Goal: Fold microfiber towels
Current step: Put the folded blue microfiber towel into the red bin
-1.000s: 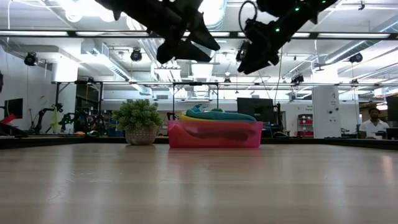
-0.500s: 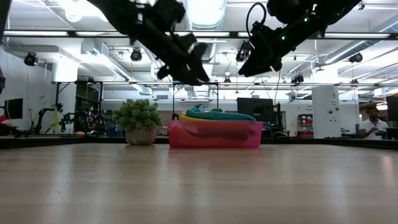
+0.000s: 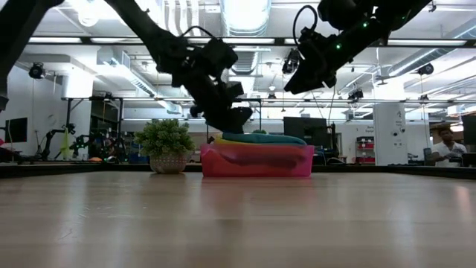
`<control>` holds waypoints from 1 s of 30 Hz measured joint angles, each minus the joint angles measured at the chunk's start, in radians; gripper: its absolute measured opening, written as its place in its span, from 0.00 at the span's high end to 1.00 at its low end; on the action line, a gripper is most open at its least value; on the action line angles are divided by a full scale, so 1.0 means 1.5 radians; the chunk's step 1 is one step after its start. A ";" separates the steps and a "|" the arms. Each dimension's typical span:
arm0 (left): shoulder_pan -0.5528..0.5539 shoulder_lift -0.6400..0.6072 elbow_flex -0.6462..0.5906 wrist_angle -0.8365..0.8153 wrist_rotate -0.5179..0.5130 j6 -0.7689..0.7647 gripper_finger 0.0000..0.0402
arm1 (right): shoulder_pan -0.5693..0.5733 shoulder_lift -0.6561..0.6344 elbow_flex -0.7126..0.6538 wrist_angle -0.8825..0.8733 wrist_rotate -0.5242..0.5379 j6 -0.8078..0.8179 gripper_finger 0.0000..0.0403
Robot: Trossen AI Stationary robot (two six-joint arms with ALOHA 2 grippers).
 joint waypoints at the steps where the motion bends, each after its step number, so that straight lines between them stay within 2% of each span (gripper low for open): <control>1: 0.002 0.008 0.002 0.007 0.009 -0.001 0.52 | 0.000 0.000 0.000 -0.002 0.000 -0.001 0.50; 6: 0.003 0.023 0.009 0.019 0.009 -0.027 0.52 | 0.000 0.000 -0.003 -0.004 0.000 -0.013 0.50; 10: 0.005 0.022 0.006 0.001 -0.049 -0.037 0.56 | 0.000 0.000 -0.007 -0.008 0.000 -0.016 0.50; 13: 0.005 0.019 0.009 -0.042 -0.092 -0.038 0.66 | 0.000 0.000 -0.007 -0.017 0.000 -0.015 0.50; 19: 0.003 0.010 0.009 -0.070 -0.091 -0.045 0.97 | 0.000 0.000 -0.017 -0.017 0.000 -0.006 0.50; 26: 0.002 -0.016 0.009 -0.093 -0.089 -0.072 0.99 | 0.000 0.000 -0.027 -0.017 0.000 0.012 0.50; 30: 0.002 -0.034 0.008 -0.102 -0.070 -0.107 0.95 | 0.000 0.004 -0.034 0.000 0.001 0.019 0.50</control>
